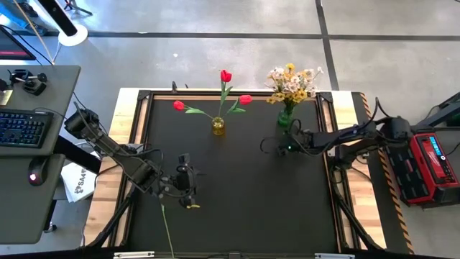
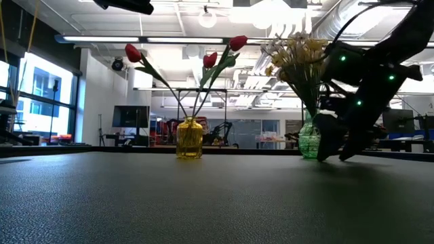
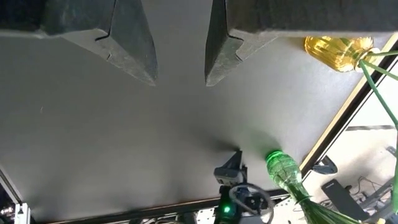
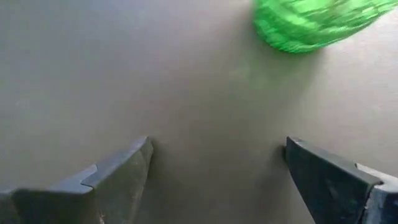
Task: Sort flowers into vase by color
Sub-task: Put the red tulip into the yellow vase
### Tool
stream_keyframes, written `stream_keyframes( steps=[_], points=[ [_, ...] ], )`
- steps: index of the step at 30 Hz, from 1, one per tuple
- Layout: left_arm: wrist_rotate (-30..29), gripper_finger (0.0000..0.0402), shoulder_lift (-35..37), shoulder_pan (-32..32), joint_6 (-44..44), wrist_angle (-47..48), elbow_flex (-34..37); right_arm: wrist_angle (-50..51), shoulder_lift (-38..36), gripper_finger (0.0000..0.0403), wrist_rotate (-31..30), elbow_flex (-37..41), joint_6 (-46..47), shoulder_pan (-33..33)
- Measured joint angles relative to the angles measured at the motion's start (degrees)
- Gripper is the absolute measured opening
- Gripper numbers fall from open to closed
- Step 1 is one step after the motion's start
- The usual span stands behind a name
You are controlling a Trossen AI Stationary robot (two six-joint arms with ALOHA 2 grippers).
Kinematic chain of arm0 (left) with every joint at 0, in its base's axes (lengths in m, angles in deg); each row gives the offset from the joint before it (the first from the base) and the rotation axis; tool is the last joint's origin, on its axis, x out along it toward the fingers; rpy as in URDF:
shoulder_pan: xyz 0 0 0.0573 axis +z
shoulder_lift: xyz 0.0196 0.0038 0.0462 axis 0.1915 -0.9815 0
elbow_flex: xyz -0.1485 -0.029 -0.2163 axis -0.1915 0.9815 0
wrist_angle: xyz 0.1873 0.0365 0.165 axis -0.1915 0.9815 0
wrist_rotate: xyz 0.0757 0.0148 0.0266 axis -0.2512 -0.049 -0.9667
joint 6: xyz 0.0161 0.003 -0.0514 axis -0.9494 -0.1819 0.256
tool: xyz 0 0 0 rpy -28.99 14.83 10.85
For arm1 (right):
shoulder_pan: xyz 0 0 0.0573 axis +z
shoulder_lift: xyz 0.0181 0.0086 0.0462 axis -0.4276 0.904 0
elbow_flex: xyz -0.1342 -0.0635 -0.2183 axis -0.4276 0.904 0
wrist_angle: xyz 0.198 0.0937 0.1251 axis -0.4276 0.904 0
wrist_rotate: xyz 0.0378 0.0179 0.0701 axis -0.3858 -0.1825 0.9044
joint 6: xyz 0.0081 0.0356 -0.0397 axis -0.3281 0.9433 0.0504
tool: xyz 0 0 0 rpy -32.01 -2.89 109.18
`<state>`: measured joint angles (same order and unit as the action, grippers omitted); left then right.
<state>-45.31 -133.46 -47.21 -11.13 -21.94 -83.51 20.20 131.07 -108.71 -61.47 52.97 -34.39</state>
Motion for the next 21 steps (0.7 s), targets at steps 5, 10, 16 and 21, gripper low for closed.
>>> stream_keyframes(
  steps=[5,10,16,21],
  points=[
    [0.0,0.0121,0.0,-1.4,1.8,1.8,0.0,-3.9,0.0,0.0355,-1.6,0.1,2.7,7.3],
    [1.1,0.0121,0.0,-3.5,9.6,5.6,0.0,-13.3,0.0,0.0355,-7.2,0.1,1.8,14.3],
    [12.6,0.0121,0.0,-4.2,26.9,13.4,0.0,-29.8,0.2,0.0355,-10.2,0.1,-7.6,21.1],
    [26.3,0.0110,0.0,-5.8,48.6,26.0,0.0,-44.2,3.1,0.0355,-11.6,0.0,-17.1,25.5]
  ],
)
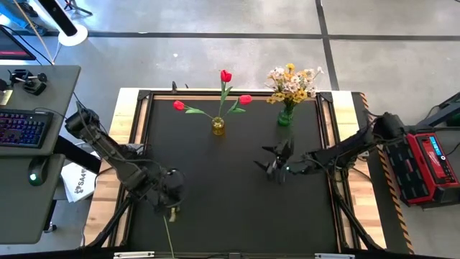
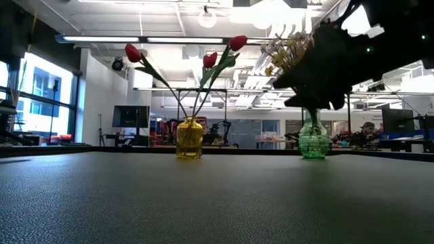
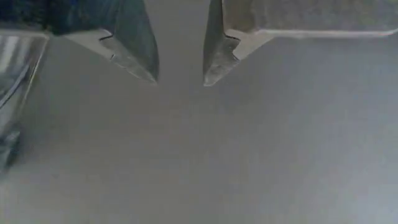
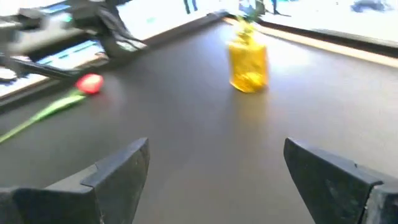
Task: Sort flowers into vase by color
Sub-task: Put the red tulip into the yellow vase
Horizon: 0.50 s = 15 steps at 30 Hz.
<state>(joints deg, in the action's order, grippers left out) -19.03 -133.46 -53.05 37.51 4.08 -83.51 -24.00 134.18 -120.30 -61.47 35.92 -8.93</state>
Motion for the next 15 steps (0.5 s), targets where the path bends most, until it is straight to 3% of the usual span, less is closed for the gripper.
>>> stream_keyframes(
  steps=[3,8,15],
  points=[
    [5.1,0.0097,0.0,-2.8,13.6,6.0,0.0,-5.7,3.4,0.0355,0.0,0.0,-1.9,1.5],
    [6.4,0.0077,-1.0,-8.5,31.0,9.4,0.0,-11.5,11.0,0.0355,-2.4,0.0,-0.4,2.4],
    [6.6,0.0072,-4.4,-11.6,41.5,10.6,0.6,-21.9,22.6,0.0355,-3.1,-1.4,2.0,2.6]
  ],
)
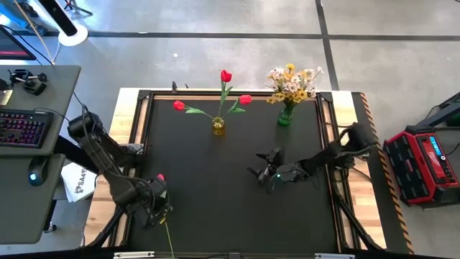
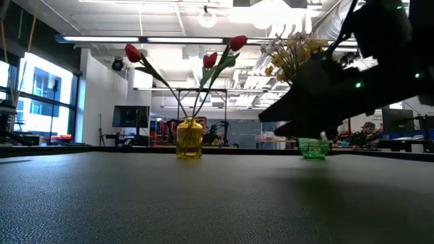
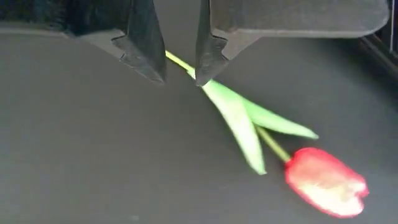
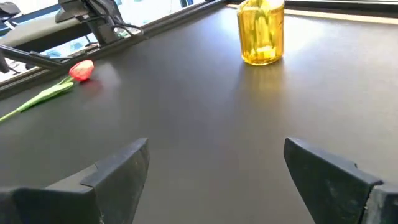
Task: Sort flowers into vase by color
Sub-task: Put the red tulip into the yellow vase
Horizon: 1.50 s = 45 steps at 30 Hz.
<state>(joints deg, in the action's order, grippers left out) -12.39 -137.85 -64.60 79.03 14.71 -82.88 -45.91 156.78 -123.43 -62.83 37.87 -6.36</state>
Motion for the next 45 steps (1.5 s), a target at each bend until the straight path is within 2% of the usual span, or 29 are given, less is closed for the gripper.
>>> stream_keyframes(
  steps=[5,11,17,23,27,33,38,42,45],
  points=[
    [6.1,0.0091,-1.5,2.1,7.4,0.1,3.4,-1.2,6.4,0.0355,0.2,-4.2,-0.2,0.0],
    [9.7,0.0140,-1.7,4.2,11.2,0.2,8.0,-1.2,11.6,0.0355,2.3,-10.7,-2.6,0.0],
    [10.5,0.0187,-1.7,4.8,16.1,0.2,12.3,-1.2,14.2,0.0355,3.7,-15.5,-6.5,0.0],
    [9.4,0.0188,-1.7,4.7,17.5,-1.7,14.9,0.0,14.4,0.0355,4.1,-16.5,-7.0,0.0],
    [5.3,0.0161,-1.7,4.7,17.5,-2.7,15.4,0.2,14.4,0.0355,4.1,-16.5,-7.0,0.0],
    [-3.1,0.0098,-1.7,4.8,17.3,-3.6,15.5,0.2,14.4,0.0355,4.1,-16.5,-7.0,0.0],
    [-13.7,0.0053,-1.7,4.8,16.2,-3.9,15.5,0.2,14.4,0.0355,4.1,-16.5,-7.0,0.0],
    [-24.4,0.0032,-1.7,6.1,14.3,-2.2,15.5,0.2,14.4,0.0355,4.0,-16.5,-6.9,0.0],
    [-26.5,0.0027,-1.3,8.8,9.8,-0.4,15.5,0.2,14.4,0.0355,4.1,-16.5,-6.3,0.0]
  ],
)
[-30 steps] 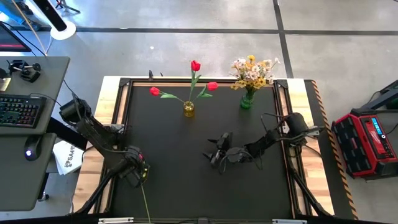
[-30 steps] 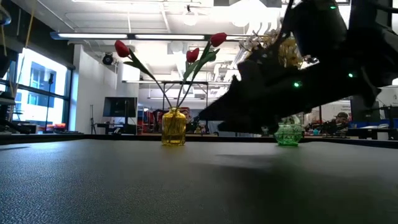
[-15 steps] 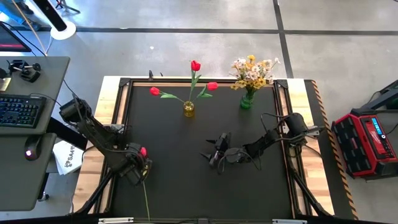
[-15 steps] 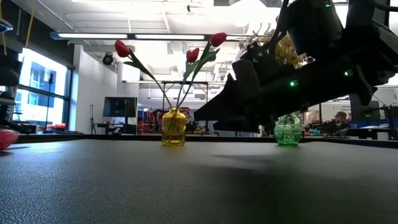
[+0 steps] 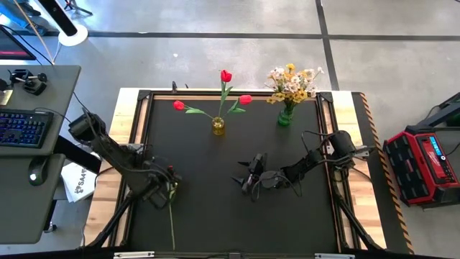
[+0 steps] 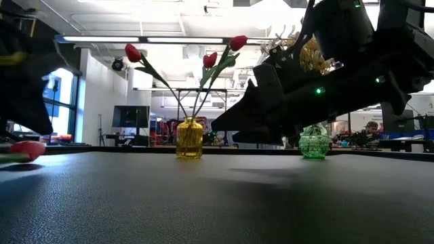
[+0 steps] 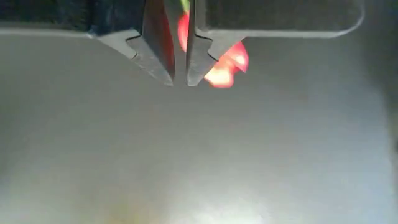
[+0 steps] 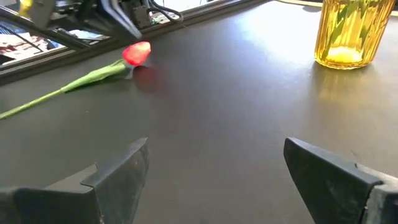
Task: Sort flowers into vase by color
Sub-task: Put the red tulip into the yellow vase
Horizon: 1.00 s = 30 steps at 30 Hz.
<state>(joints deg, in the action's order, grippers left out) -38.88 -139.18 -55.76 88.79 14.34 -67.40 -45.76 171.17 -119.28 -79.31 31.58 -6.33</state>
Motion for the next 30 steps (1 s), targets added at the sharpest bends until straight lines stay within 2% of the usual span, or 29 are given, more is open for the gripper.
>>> stream_keyframes(
  steps=[3,6,9,12,21,24,30],
  points=[
    [2.7,0.0029,1.7,3.2,-6.6,1.6,0.0,0.0,0.0,0.0355,0.3,0.0,0.4,0.0],
    [9.0,0.0041,4.5,5.1,-12.5,1.6,0.0,0.0,0.0,0.0355,0.8,0.0,1.2,0.0],
    [16.7,0.0063,7.0,4.9,-13.2,1.3,0.0,0.0,0.0,0.0355,0.9,0.0,2.1,0.0],
    [20.9,0.0093,8.1,2.9,-12.8,-0.5,0.0,0.0,0.0,0.0355,1.0,0.0,2.1,0.0],
    [20.2,0.0185,4.9,-2.8,-6.2,-14.3,-0.1,0.0,0.0,0.0355,1.0,0.0,2.3,0.0],
    [21.8,0.0190,1.3,-2.1,-3.7,-13.5,-0.1,0.0,0.0,0.0355,1.0,0.0,2.3,0.0],
    [23.7,0.0171,-3.6,0.0,-5.2,-13.6,-0.6,0.0,0.0,0.0355,1.2,0.0,2.4,0.0]
  ],
)
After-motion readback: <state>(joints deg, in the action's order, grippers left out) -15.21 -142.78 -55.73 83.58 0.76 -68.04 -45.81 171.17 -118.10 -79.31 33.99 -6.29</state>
